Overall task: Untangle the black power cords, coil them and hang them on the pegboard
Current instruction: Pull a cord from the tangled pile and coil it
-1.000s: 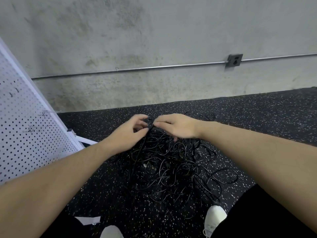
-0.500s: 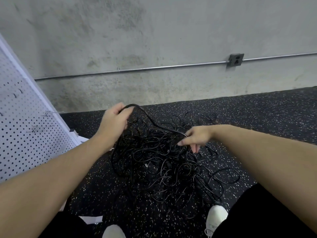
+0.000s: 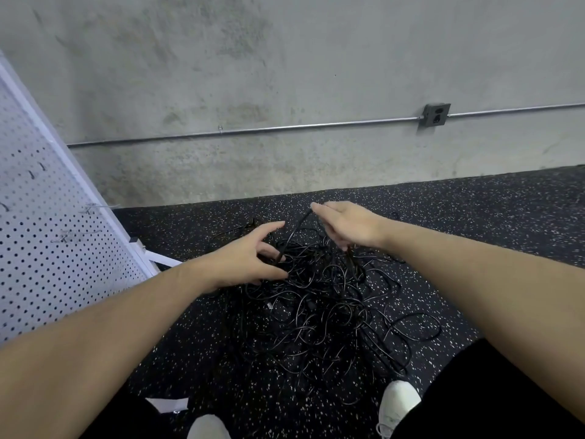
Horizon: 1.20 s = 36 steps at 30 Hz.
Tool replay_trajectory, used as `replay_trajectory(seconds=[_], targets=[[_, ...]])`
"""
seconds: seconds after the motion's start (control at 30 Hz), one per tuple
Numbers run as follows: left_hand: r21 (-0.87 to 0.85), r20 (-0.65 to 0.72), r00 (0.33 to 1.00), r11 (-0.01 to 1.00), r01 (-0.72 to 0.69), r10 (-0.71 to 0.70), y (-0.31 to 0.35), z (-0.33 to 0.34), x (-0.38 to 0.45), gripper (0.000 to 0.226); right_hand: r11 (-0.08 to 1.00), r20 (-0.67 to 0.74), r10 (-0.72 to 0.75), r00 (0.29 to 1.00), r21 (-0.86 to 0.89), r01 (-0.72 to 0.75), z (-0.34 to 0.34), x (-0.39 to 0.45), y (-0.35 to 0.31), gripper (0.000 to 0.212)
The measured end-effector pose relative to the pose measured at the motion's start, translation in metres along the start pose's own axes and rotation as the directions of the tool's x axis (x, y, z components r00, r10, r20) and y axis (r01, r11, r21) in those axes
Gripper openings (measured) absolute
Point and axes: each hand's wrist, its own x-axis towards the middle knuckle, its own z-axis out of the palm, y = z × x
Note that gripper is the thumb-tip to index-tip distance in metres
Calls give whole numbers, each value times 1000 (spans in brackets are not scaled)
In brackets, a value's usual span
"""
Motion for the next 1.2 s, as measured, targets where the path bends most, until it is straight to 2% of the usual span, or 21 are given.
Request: replay_trajectory(seconds=[0.07, 0.1, 0.17, 0.2, 0.23, 0.33, 0.47, 0.53, 0.67, 0.77, 0.83, 0.87, 0.93, 1.0, 1.03, 1.1, 1.13, 1.2], targets=[[-62, -35, 999, 998, -14, 12, 8, 8, 3, 98, 998, 10, -51, 999, 46, 51, 7, 0, -18, 50], [-64, -108, 994, 997, -39, 32, 12, 10, 4, 89, 996, 40, -73, 997, 56, 71, 11, 0, -24, 49], [1, -232, 969, 996, -91, 88, 17, 8, 6, 46, 994, 112, -110, 988, 43, 105, 18, -2, -33, 47], [24, -247, 963, 994, -104, 107, 18, 7, 6, 25, 992, 148, -122, 981, 30, 119, 20, -2, -34, 47], [7, -237, 965, 993, -117, 115, 18, 6, 6, 14, 992, 178, -128, 976, 22, 126, 21, -2, -34, 47], [-111, -251, 964, 986, -122, 90, 14, 1, 5, 14, 988, 233, -76, 970, -117, 106, 14, -2, -23, 52], [-305, -451, 892, 934, -184, 29, 6, -16, 2, 10, 958, 328, 77, 942, -284, 21, 6, 0, 24, 31], [-332, -501, 865, 929, -164, -27, -4, -22, 0, 10, 963, 299, 134, 945, -264, -53, 4, -3, 41, 29], [-259, -496, 857, 966, 6, -138, -24, -21, 1, 7, 991, 164, 77, 984, -121, -58, 0, -1, 37, 28], [-32, -584, 808, 997, 69, -75, -25, -22, 2, 15, 999, 141, 20, 990, 30, -25, 3, 0, 19, 26], [87, -608, 793, 990, 115, -39, -20, -23, 0, 24, 989, 73, -1, 997, 150, -10, 4, 0, 6, 26], [79, -594, 803, 989, 122, -52, -17, -23, -1, 28, 981, 20, -7, 1000, 194, 3, 2, 1, -1, 27], [-45, -461, 880, 993, 111, -119, -7, -17, -5, 37, 966, -78, -5, 997, 258, 25, 0, 2, -10, 28], [-29, -273, 961, 999, 44, -50, -5, -5, -5, 22, 950, -116, 4, 993, 310, 33, 2, 1, -19, 27], [26, -169, 986, 1000, 11, -6, -4, 2, -6, 34, 943, -118, 1, 993, 332, 38, 4, 0, -24, 25], [134, -1, 1000, 991, -8, 8, 2, 17, -5, 76, 921, -134, -13, 991, 385, 65, 10, -1, -33, 24], [208, 43, 999, 978, -23, 15, 4, 25, -2, 79, 906, -153, -18, 988, 416, 81, 12, -1, -37, 24], [323, 54, 997, 945, -62, 47, 8, 36, 3, 42, 870, -191, -14, 981, 482, 106, 13, -1, -45, 25]])
